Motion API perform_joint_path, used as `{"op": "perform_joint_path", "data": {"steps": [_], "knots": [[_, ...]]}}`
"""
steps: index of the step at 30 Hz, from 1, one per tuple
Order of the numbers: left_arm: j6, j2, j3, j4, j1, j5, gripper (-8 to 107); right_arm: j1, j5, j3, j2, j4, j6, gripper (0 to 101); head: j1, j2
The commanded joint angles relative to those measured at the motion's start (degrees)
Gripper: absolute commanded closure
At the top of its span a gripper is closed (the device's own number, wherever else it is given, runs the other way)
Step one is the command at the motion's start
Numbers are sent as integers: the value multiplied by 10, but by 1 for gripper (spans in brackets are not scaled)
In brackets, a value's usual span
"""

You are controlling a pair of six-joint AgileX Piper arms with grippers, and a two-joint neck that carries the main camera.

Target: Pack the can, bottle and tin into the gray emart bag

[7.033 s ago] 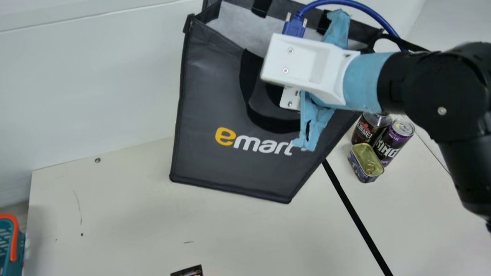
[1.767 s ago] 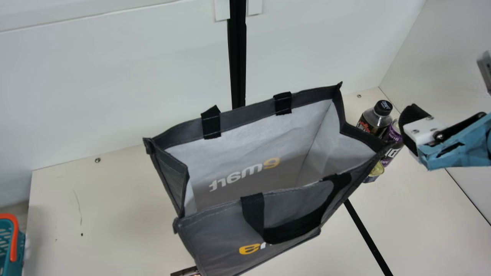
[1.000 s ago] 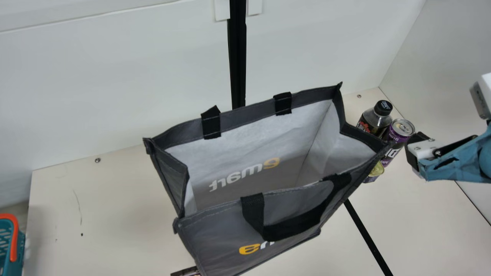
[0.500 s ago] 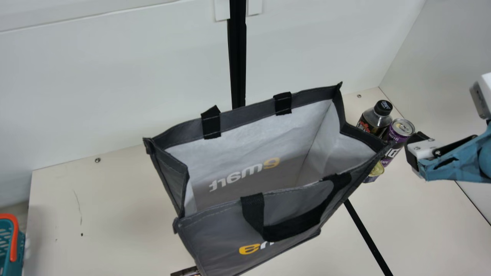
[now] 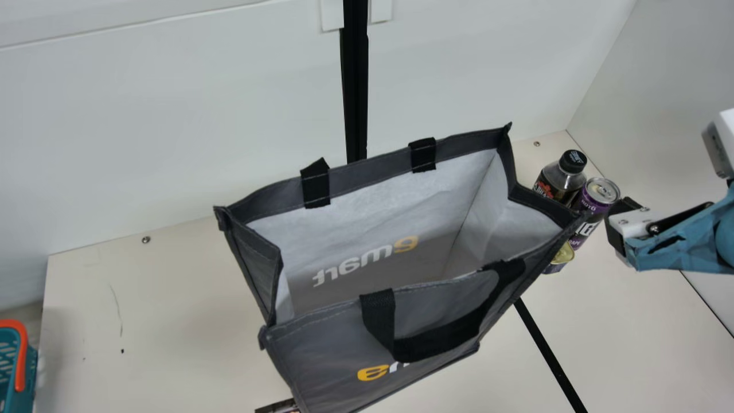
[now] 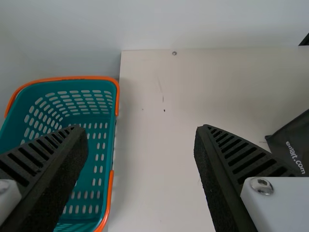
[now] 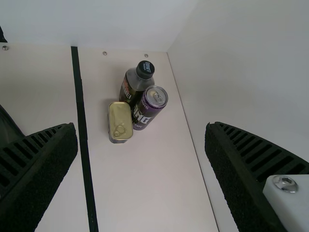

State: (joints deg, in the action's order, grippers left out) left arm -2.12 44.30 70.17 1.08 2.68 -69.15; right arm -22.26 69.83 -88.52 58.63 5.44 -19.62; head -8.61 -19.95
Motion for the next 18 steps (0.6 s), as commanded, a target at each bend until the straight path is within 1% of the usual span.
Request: {"op": "perform_joint_path", "data": {"steps": [1,8,18], "knots": [[1,8,8,-4,7,2,9,0,0,0,0,0,0,10,-14,0],[16,35,39,-43,56,20,9,0,0,0,0,0,0,10,-14,0],[84,84,95,-121,169,30,9,0,0,0,0,0,0,10,-14,0]]}}
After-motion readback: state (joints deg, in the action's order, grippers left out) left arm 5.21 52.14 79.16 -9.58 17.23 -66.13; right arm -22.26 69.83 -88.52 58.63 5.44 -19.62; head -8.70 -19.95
